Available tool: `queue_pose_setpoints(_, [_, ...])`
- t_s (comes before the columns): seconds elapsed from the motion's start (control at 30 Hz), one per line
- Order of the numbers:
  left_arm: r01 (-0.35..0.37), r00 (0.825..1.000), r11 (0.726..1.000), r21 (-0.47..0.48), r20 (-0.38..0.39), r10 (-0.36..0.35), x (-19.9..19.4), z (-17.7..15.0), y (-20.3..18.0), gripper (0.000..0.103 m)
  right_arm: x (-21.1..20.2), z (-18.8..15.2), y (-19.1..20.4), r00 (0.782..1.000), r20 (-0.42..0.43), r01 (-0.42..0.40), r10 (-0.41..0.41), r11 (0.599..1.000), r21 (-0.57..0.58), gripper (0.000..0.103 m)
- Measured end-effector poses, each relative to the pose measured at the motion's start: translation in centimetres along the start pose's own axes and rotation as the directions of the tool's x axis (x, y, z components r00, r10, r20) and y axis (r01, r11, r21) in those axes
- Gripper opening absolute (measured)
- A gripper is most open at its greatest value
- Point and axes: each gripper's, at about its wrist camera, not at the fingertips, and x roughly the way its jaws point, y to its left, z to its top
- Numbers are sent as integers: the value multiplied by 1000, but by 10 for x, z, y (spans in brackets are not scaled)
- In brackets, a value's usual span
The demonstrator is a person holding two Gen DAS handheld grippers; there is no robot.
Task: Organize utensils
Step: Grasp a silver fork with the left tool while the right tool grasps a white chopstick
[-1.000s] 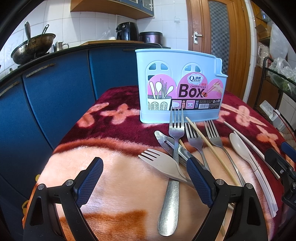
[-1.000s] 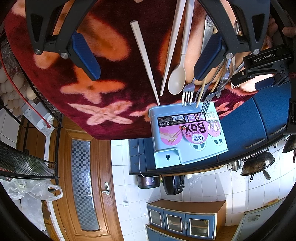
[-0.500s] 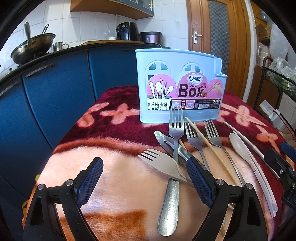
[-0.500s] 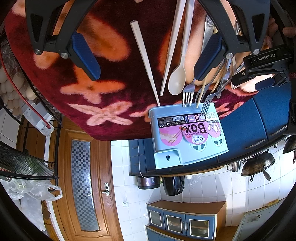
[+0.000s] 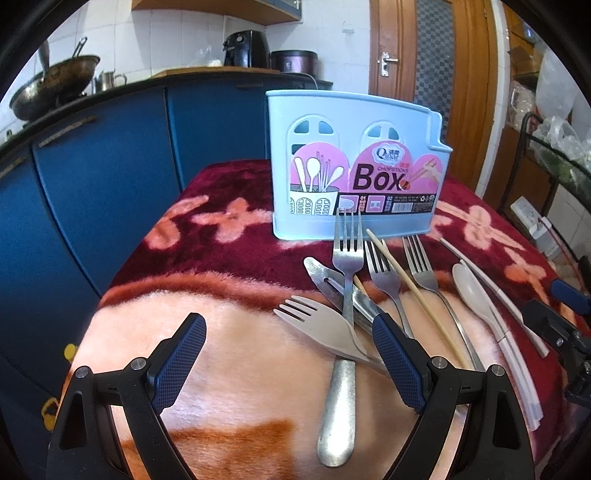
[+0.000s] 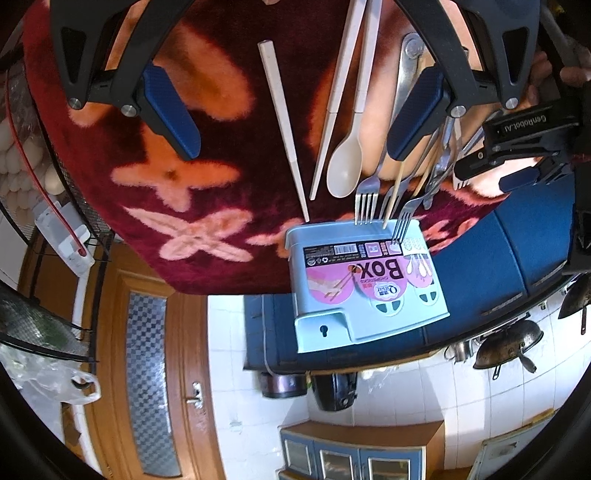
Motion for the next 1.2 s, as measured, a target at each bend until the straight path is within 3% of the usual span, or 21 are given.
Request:
queue_pose_setpoints(0.2, [11,998,1000,-24,-59,-13,3,12,14,92,0,16,-9,997,-74,10,-12,999,-31,103])
queue_pose_setpoints(0.37, [50,990,996,-69,-132,-59,10,16,25,91,10,24,-18,987,-158,8,-17,998,-58,95])
queue_pose_setpoints(0.53, [130,970,983,-131,-191,-154,16,18,27,88,23,26,-22,973,-229,-21,4,997,-71,88])
queue_pose_setpoints(0.67, [186,950,968,-171,-220,-221,24,17,23,77,33,27,-23,963,-269,-32,11,997,-74,81])
queue_pose_setpoints(0.8, [200,946,963,-179,-221,-237,27,20,20,66,44,27,-21,949,-314,-56,26,995,-84,74])
queue_pose_setpoints(1.07, [297,902,910,-289,-226,-366,37,25,24,43,63,32,-12,923,-385,-85,21,985,-150,56])
queue_pose_setpoints(1.2, [349,875,876,-334,-217,-432,39,22,24,30,68,33,-11,914,-405,-104,26,980,-171,54])
